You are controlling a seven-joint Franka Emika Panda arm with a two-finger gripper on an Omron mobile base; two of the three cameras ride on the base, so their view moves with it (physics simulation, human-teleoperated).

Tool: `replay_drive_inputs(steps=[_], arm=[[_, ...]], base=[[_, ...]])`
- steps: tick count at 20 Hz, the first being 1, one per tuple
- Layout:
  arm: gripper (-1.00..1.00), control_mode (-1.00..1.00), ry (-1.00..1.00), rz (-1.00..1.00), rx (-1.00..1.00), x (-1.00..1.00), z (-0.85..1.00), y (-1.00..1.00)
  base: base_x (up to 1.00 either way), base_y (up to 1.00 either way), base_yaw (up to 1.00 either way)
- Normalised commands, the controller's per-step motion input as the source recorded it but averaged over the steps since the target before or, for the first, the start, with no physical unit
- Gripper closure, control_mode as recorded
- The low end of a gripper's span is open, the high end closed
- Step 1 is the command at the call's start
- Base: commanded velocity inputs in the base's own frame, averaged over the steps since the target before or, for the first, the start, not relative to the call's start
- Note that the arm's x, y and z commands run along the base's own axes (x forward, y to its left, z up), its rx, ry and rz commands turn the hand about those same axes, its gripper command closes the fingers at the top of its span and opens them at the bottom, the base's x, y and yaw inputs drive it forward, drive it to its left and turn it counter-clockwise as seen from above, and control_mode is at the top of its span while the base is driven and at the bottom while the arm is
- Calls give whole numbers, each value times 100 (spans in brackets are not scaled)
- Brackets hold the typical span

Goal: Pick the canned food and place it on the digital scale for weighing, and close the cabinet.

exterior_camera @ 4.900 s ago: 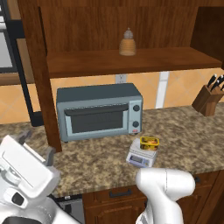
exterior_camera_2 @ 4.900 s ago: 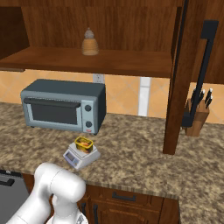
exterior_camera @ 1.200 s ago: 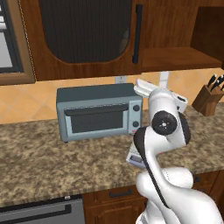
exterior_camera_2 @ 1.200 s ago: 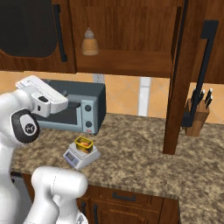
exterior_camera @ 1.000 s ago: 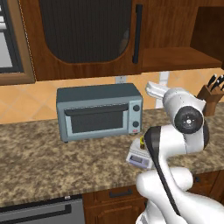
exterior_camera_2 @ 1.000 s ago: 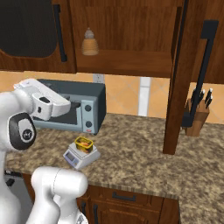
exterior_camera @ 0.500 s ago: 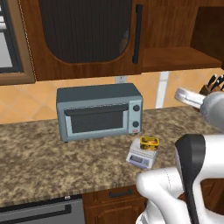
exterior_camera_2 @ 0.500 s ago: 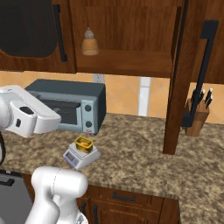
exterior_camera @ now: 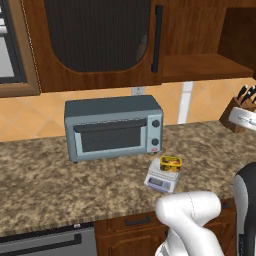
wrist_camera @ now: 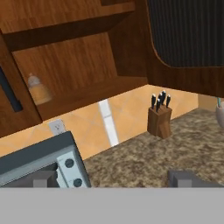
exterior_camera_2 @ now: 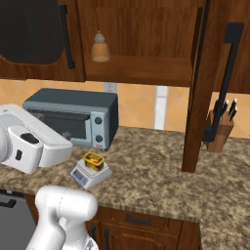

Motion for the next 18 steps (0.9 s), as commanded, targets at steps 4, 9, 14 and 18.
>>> replay_drive_inputs(steps=[4, 9, 14, 18], arm=[[-100, -100, 0, 7, 0, 0, 0, -12], [-100, -100, -7, 6, 0, -8, -2, -4], [-100, -100, -8, 2, 0, -52, 0, -25], [-100, -100, -18, 0, -1, -81, 0, -21]], base=[[0, 0, 0], [0, 0, 0], [0, 0, 0], [0, 0, 0]])
